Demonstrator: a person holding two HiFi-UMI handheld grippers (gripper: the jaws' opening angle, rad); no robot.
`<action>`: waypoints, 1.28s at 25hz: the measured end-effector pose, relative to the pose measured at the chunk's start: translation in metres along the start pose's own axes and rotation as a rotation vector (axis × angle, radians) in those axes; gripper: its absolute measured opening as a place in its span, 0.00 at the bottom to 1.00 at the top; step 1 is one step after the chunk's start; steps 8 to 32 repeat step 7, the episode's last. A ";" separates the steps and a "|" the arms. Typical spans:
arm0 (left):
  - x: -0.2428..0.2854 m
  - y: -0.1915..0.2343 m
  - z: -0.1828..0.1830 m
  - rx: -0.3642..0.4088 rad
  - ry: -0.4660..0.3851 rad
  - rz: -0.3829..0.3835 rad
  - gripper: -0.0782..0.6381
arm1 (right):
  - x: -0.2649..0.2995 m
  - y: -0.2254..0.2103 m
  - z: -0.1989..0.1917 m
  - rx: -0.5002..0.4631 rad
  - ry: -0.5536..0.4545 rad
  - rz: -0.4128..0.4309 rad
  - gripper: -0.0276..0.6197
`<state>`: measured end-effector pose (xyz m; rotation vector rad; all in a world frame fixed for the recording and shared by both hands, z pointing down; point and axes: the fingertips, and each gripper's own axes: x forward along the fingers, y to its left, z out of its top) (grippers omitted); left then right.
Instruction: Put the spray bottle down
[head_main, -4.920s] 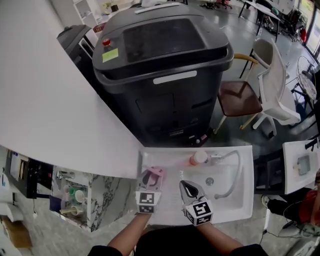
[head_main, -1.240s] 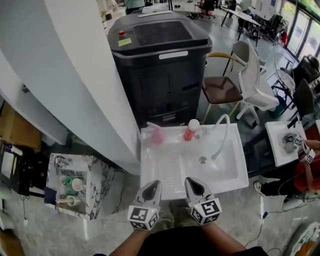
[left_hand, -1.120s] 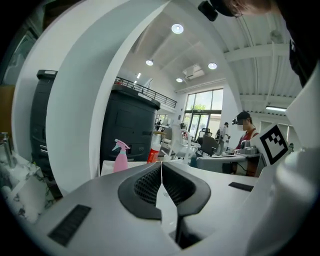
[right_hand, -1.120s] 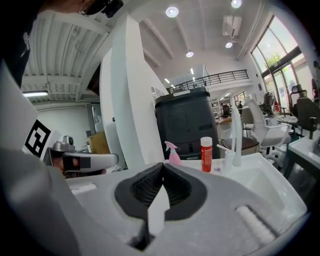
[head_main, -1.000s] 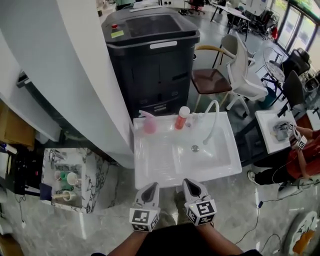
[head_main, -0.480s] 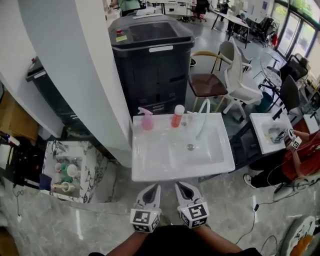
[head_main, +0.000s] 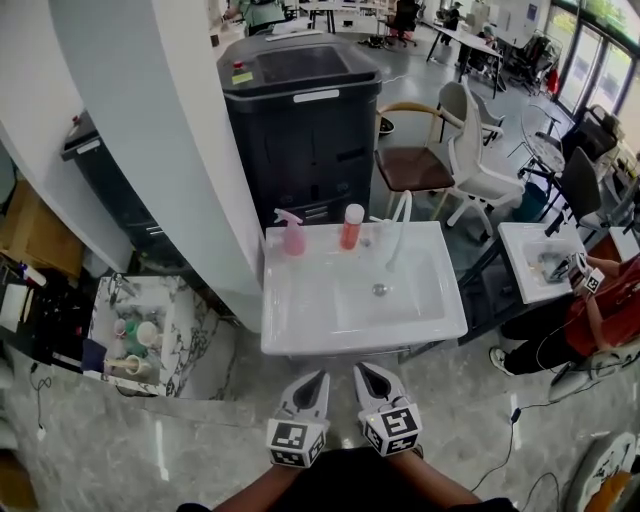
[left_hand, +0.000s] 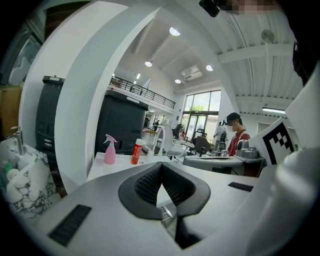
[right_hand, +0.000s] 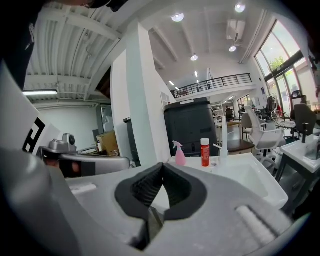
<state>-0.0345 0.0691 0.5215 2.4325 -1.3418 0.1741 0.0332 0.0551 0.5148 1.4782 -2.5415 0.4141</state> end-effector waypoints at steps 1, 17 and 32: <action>-0.001 -0.001 -0.001 0.008 0.000 -0.004 0.13 | -0.001 0.000 -0.001 0.003 -0.003 -0.004 0.04; -0.006 0.006 0.007 0.035 -0.021 -0.006 0.13 | 0.000 0.004 0.003 -0.010 -0.019 -0.008 0.04; -0.006 0.006 0.007 0.035 -0.021 -0.006 0.13 | 0.000 0.004 0.003 -0.010 -0.019 -0.008 0.04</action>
